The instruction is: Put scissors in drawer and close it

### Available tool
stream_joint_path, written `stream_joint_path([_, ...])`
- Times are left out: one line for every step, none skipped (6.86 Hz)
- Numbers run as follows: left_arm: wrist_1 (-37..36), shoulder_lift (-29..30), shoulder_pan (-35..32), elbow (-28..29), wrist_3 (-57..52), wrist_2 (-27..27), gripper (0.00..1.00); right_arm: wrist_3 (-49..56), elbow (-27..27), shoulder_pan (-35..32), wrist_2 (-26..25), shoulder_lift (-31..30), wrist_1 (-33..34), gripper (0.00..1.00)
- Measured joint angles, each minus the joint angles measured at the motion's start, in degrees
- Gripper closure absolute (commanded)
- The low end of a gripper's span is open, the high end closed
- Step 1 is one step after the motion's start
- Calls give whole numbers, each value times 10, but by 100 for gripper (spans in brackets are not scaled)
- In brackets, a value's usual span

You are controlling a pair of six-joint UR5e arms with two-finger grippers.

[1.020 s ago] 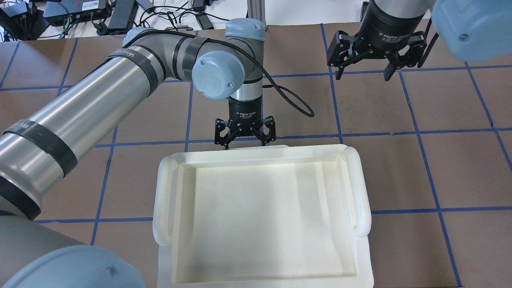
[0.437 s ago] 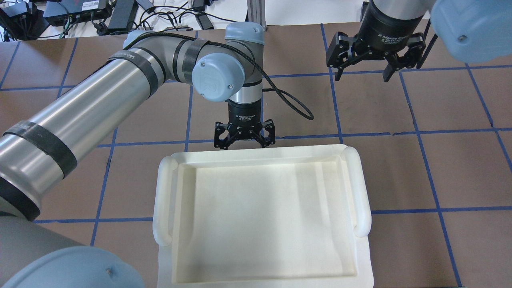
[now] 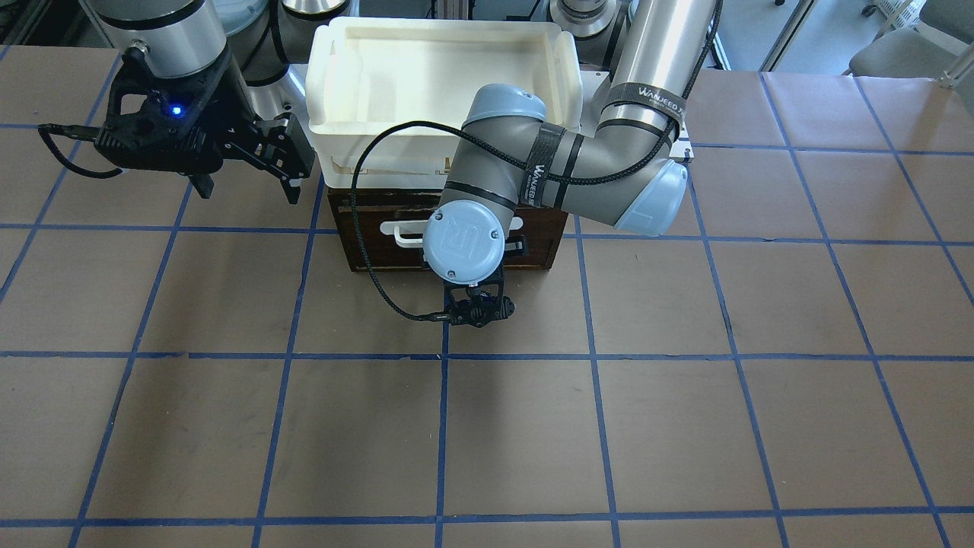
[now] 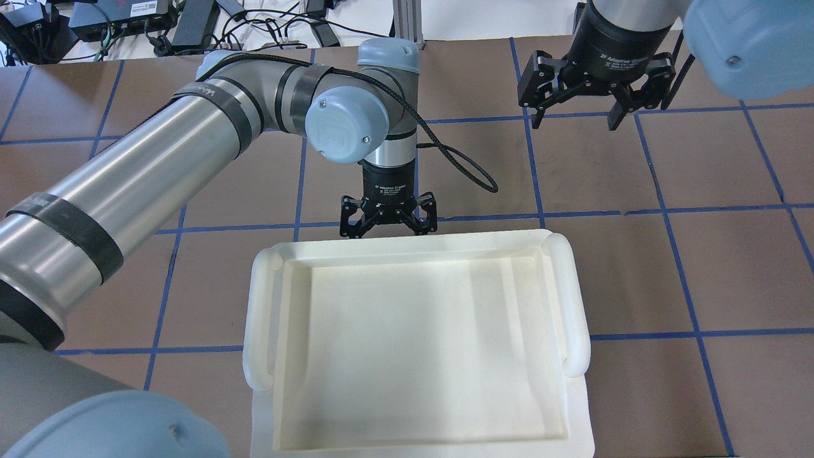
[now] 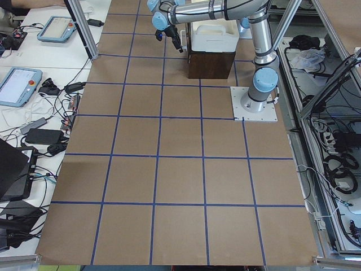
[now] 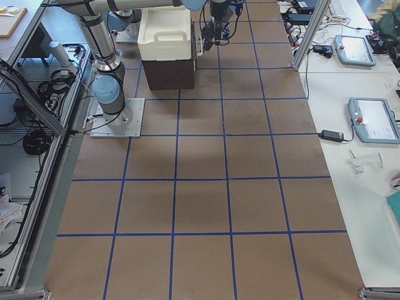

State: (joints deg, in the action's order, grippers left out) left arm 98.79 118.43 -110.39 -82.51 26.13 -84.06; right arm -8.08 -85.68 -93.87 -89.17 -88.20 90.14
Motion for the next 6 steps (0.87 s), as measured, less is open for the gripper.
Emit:
stream_joint_path([0, -3, 1, -1, 0, 8, 0, 0, 0, 0, 0, 0, 0, 0])
stream_joint_path([0, -5, 2, -1, -1, 11, 0, 0, 0, 0, 0, 0, 0, 0])
stream_joint_path([0, -6, 5, -1, -3, 10, 0, -1, 0, 0, 0, 0, 0, 0])
stream_joint_path([0, -8, 9, 1, -5, 9, 0, -1, 0, 0, 0, 0, 0, 0])
stream_joint_path([-3, -13, 19, 5, -5, 7, 0, -1, 0, 0, 0, 0, 0, 0])
stream_joint_path([-8, -23, 36, 14, -6, 7, 0, -1, 0, 0, 0, 0, 0, 0])
